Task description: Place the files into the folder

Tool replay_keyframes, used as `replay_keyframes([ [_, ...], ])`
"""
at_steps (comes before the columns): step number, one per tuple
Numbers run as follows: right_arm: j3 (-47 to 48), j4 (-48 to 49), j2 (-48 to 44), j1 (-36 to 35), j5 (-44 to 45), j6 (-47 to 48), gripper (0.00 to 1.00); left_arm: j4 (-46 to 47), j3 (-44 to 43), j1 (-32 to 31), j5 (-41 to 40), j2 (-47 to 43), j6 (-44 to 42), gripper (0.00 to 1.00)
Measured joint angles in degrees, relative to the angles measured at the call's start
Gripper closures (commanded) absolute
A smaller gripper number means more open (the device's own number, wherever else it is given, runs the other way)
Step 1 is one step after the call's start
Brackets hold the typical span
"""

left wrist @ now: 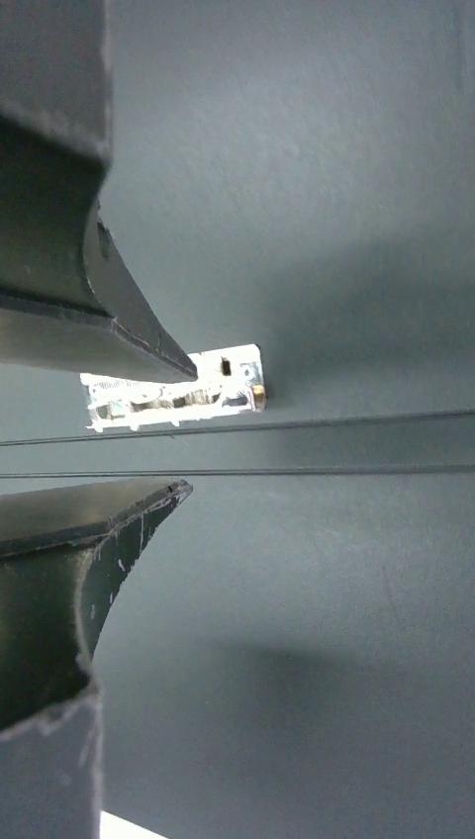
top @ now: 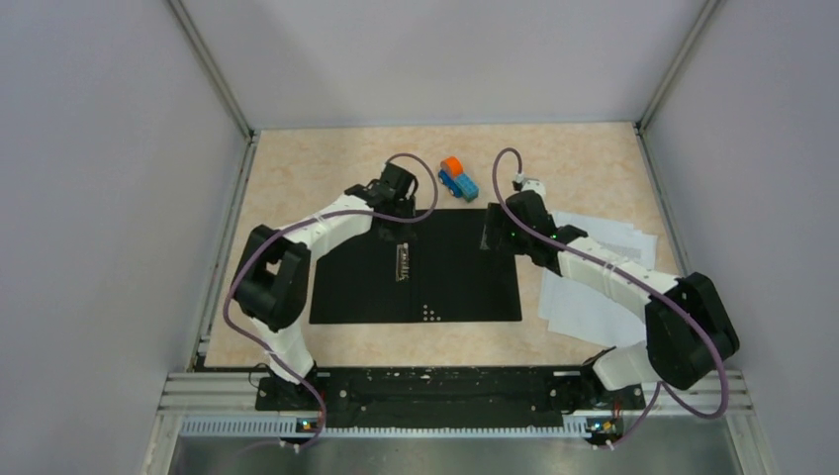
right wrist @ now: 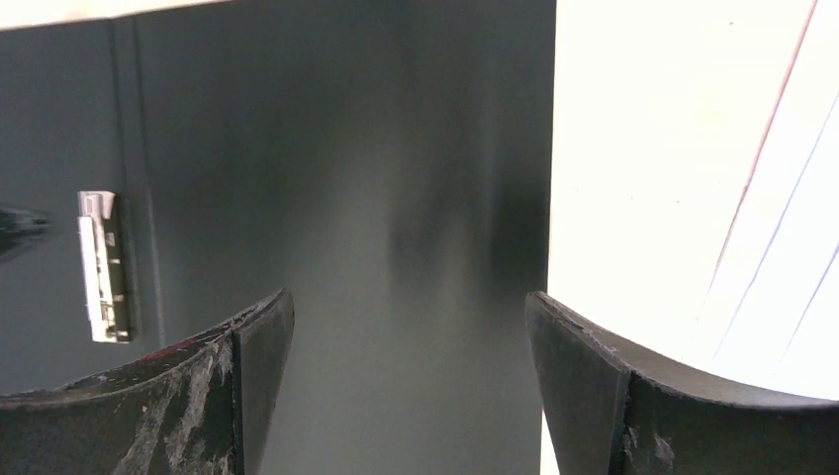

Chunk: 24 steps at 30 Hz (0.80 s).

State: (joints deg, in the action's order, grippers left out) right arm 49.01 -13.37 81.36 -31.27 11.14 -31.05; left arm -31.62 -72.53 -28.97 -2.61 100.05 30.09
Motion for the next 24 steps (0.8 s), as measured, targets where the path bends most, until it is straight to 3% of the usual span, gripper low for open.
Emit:
replay_keyframes([
  [4, -0.9, 0.1, -3.1, 0.4, 0.4, -0.1, 0.15, -0.6, -3.4, -1.7, -0.2, 5.5, -0.3, 0.65],
  [24, -1.8, -0.8, -4.9, 0.7, 0.6, -0.4, 0.15, -3.5, -5.4, -3.7, -3.5, 10.5, 0.0, 0.71],
])
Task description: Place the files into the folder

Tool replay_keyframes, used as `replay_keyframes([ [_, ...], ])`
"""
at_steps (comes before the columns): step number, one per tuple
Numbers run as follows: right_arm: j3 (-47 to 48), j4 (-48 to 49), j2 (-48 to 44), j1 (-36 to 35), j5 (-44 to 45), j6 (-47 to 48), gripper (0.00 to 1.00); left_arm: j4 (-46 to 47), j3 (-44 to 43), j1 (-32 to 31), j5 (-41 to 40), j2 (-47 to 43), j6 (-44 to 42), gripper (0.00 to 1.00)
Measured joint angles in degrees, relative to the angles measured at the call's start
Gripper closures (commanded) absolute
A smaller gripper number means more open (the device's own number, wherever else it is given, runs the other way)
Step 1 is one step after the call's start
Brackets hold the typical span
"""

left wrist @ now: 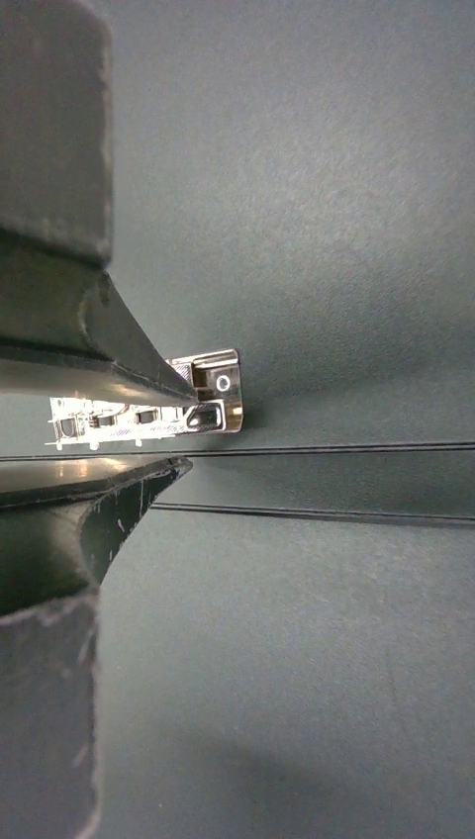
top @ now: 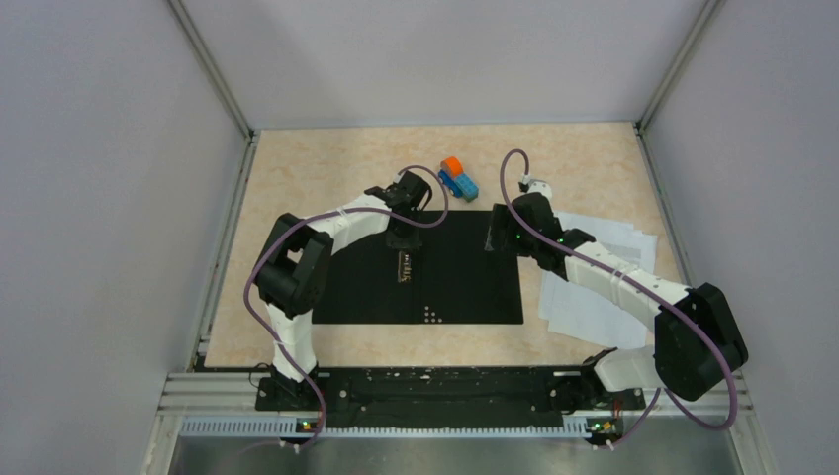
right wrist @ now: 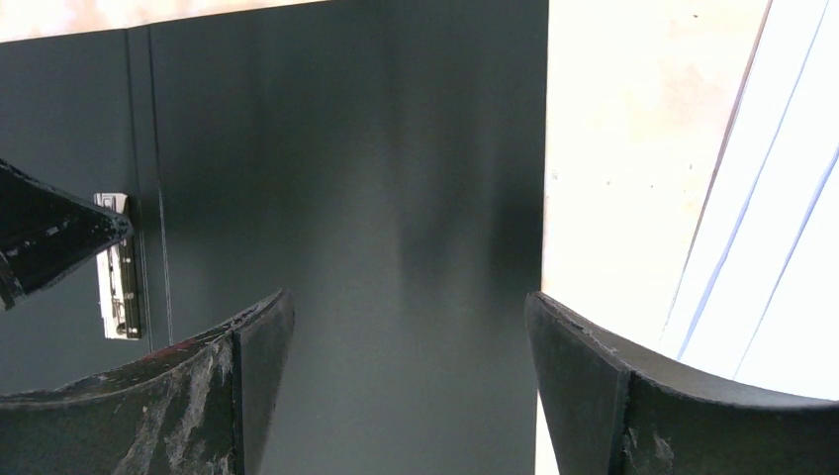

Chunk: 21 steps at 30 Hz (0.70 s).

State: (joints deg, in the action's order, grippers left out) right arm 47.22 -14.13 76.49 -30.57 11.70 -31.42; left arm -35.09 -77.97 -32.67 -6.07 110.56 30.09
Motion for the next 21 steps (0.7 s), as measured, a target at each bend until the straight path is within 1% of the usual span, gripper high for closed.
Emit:
replay_keyframes([
  [2, 0.0, -0.1, 0.0, 0.0, 0.0, -0.2, 0.15, 0.2, 0.7, -0.3, 0.0, 0.0, 0.2, 0.73],
  [6, 0.0, -0.1, 0.0, 0.0, 0.0, -0.3, 0.15, 1.0, 1.4, -0.5, -0.7, -0.2, 0.5, 0.73],
  [9, -0.4, -0.2, -0.2, 0.0, 0.0, -0.3, 0.15, 1.7, 2.3, -0.7, -0.9, -0.8, 0.9, 0.76],
  [11, -0.6, -0.1, -0.4, 0.0, 0.0, -0.3, 0.15, 1.6, 2.5, -0.8, -1.1, -1.0, 1.1, 0.77],
  [15, -0.7, -0.2, -0.5, 0.0, -0.2, -0.4, 0.15, 1.6, 2.8, -1.2, -2.1, -1.3, 1.4, 0.73],
  [21, -0.7, -0.1, -1.4, 0.0, -0.3, -0.7, 0.15, 0.0, 3.3, -3.3, -4.1, -2.4, 1.7, 0.72],
])
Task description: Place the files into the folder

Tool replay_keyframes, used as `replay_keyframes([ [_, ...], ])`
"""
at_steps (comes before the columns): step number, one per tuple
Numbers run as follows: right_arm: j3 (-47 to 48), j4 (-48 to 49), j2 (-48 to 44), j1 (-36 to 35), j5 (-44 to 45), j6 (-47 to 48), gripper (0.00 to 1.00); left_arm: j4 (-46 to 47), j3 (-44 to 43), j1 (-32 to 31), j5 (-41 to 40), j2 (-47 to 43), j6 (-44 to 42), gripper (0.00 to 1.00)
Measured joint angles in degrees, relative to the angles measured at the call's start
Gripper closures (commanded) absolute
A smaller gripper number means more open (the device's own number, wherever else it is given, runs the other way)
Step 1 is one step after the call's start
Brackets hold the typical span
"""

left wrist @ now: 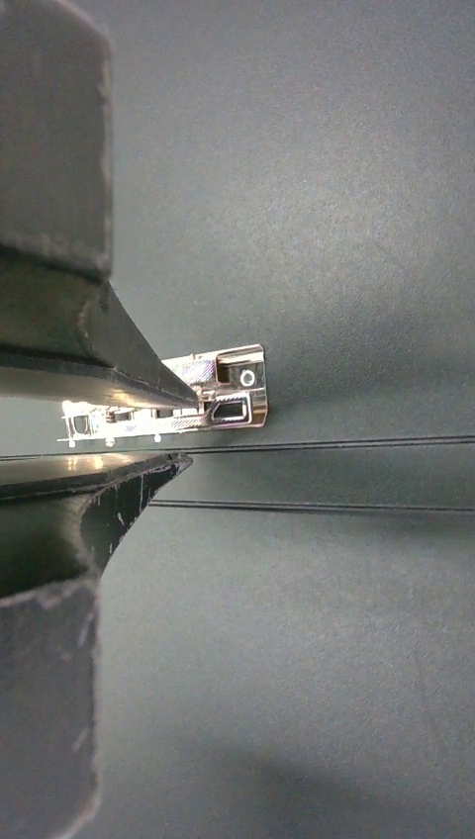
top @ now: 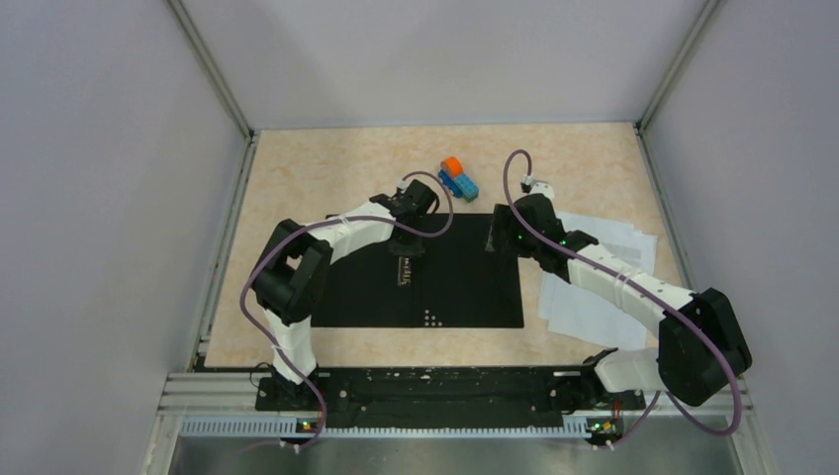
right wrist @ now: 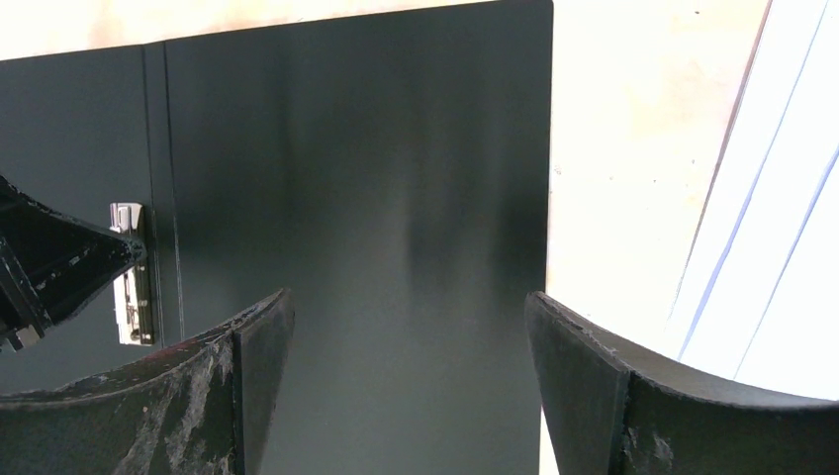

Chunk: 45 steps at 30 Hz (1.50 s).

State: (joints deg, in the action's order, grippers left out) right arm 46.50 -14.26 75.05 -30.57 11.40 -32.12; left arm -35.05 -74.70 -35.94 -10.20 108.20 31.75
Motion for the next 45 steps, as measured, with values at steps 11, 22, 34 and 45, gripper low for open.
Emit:
replay_keyframes([
  [11, -0.8, 0.2, -0.4, 0.0, -0.2, -0.1, 0.15, -1.2, 0.2, -1.4, -2.3, -0.4, 1.6, 0.74],
  [22, -2.0, 0.0, -2.0, 0.0, -0.3, -0.1, 0.14, -1.1, 0.3, -1.4, -2.7, -0.2, 3.3, 1.0],
  [34, -2.3, -1.4, -9.9, 1.5, -1.3, -0.5, 0.11, -7.2, -1.8, 1.1, -1.6, -8.0, 1.5, 1.0],
  [45, -6.4, -1.6, -13.3, 1.5, -2.8, -3.1, 0.1, -7.6, -4.8, 2.1, 2.1, -14.9, -0.4, 0.69],
])
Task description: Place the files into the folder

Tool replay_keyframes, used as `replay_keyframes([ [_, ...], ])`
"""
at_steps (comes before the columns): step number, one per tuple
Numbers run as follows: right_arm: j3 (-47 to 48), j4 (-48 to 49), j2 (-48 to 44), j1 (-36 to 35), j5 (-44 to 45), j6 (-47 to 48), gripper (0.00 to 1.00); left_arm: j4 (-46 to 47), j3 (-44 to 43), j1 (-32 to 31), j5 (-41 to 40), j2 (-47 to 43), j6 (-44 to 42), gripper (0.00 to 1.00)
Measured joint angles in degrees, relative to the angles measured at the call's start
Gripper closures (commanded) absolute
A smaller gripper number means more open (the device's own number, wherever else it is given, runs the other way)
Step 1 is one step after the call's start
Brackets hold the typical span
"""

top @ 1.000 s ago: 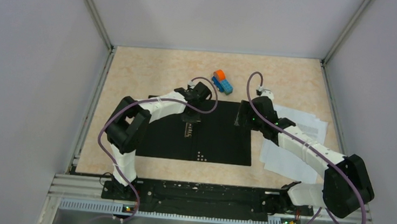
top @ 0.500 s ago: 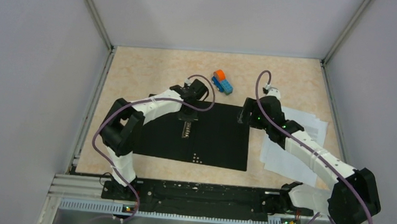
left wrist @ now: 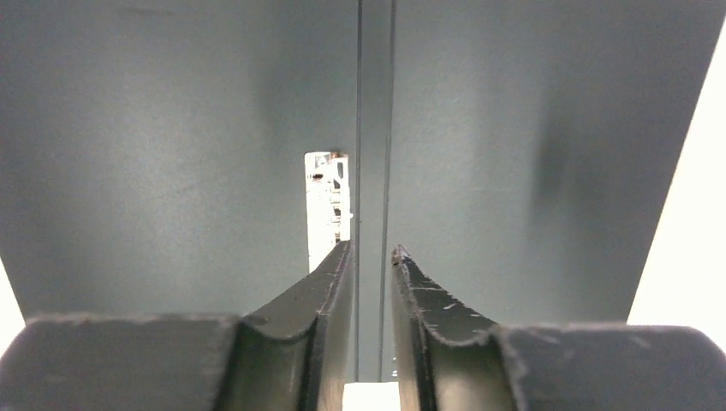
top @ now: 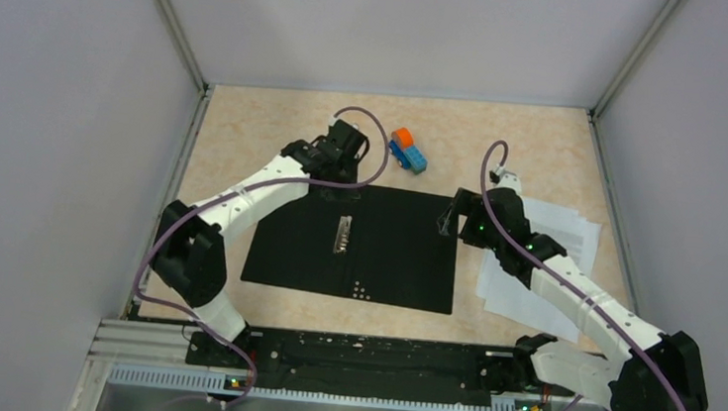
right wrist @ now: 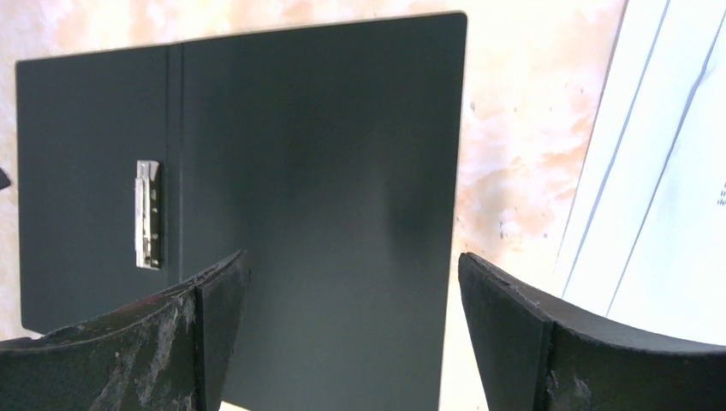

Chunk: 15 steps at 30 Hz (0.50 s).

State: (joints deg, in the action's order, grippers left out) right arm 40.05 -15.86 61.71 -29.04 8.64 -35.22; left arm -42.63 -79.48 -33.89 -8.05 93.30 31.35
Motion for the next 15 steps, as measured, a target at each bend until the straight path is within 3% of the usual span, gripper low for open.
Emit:
replay_keyframes([
  [5, -1.1, -0.1, 0.0, 0.0, -0.4, -0.6, 0.1, 0.9, 4.2, -0.7, 0.8, 3.1, 0.5, 0.65],
  [15, -1.1, 0.5, 0.5, 0.0, -1.0, -0.9, 0.1, 3.9, 5.7, -3.1, 0.0, 11.0, 1.7, 0.67],
])
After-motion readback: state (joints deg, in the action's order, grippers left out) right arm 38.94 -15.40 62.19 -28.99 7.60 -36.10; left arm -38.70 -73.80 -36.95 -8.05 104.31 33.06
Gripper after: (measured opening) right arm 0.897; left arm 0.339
